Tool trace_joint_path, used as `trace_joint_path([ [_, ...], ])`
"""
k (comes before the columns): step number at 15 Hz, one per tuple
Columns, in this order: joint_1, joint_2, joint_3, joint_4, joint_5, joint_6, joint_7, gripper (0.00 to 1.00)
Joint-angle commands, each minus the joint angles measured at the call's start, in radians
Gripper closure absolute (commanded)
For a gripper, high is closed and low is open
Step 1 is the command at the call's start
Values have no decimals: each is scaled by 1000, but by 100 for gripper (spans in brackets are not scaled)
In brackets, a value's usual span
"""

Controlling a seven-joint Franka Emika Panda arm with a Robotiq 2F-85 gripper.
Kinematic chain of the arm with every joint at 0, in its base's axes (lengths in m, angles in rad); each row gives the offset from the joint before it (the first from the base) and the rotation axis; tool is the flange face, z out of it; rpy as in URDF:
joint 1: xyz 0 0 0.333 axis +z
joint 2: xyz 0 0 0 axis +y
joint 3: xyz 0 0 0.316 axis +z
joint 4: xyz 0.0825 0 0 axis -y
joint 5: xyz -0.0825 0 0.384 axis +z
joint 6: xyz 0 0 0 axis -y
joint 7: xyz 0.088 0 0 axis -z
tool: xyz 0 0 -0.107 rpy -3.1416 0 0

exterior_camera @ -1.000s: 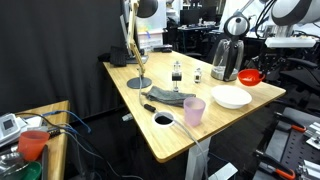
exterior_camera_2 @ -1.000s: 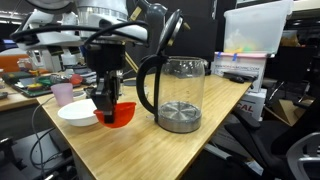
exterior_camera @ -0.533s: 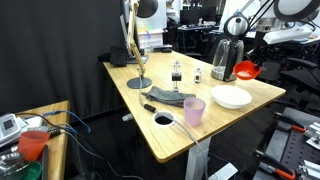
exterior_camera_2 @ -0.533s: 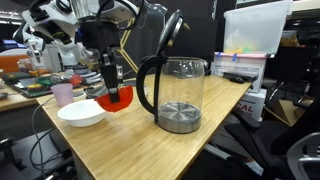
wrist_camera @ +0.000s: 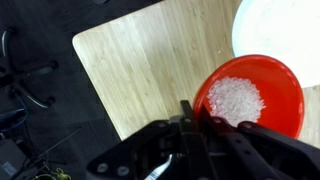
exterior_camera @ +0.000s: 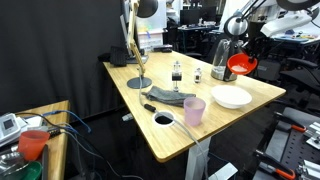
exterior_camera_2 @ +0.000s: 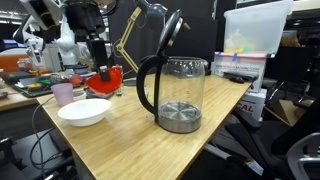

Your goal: Pour the white contents out of the orange bowl and into the white bowl

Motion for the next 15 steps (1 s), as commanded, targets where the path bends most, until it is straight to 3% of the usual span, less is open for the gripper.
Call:
trace_joint_path([
  [1,-3,-2,8,0,12,-5,-5,92],
  [9,-3,-2,6,0,13,-10,-5,92],
  [10,-3,-2,6,0,13,-10,-5,98],
  [15,12,-38,33,1,-13,-43,-35,98],
])
